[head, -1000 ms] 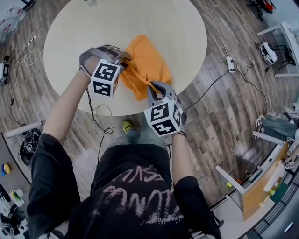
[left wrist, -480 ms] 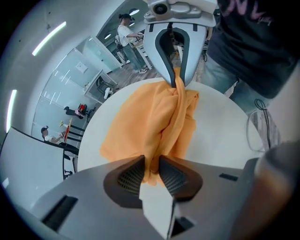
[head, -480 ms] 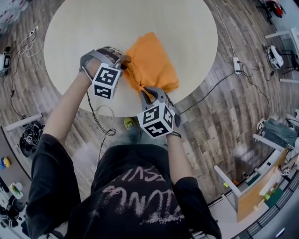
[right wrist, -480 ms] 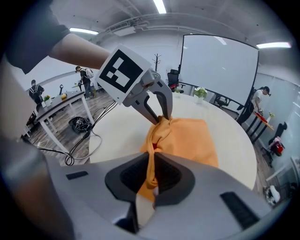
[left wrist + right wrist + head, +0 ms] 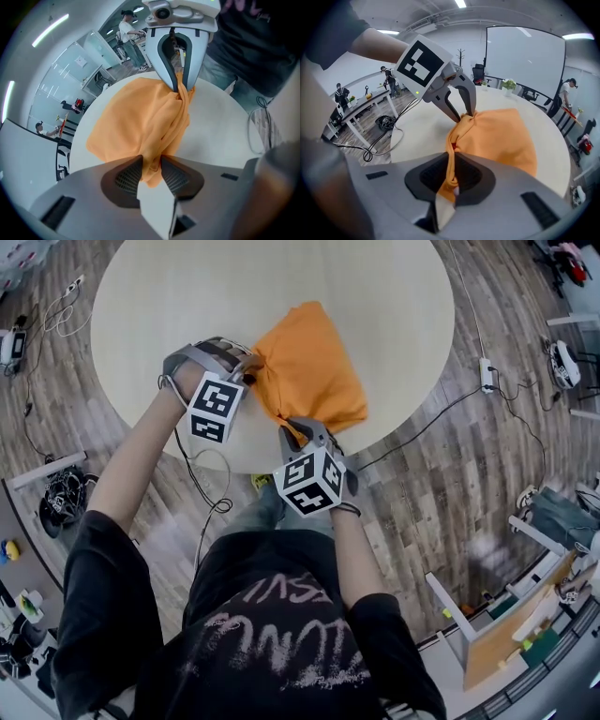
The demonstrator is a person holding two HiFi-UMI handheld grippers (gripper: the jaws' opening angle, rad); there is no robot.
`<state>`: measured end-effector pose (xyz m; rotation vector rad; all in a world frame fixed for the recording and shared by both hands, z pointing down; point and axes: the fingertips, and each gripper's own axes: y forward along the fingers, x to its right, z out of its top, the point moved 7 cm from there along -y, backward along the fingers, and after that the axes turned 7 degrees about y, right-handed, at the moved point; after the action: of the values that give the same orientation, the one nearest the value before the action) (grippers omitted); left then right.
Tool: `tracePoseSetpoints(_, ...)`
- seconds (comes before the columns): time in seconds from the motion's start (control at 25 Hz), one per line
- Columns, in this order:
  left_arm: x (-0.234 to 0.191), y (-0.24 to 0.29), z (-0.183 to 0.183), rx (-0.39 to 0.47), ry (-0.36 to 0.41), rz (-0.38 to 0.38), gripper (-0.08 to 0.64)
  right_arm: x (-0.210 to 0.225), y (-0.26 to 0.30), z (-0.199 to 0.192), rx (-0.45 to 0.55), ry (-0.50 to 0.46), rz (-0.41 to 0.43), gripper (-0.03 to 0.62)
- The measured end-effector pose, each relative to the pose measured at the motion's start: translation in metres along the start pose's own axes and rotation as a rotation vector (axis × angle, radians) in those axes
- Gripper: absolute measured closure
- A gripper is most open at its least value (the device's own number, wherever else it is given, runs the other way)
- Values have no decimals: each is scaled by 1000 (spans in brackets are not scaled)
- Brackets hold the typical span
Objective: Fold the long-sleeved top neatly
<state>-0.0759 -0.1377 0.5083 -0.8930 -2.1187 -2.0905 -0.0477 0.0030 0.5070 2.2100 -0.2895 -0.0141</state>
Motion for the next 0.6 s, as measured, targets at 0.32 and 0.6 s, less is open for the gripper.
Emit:
tracePoseSetpoints(0.32, 5, -20, -5, -6, -98, 45, 402, -3, -12, 2, 49, 24, -30, 531)
tracePoseSetpoints(0.6, 2, -57, -12, 17, -268, 150, 402, -12, -33, 11, 92, 38, -56, 518)
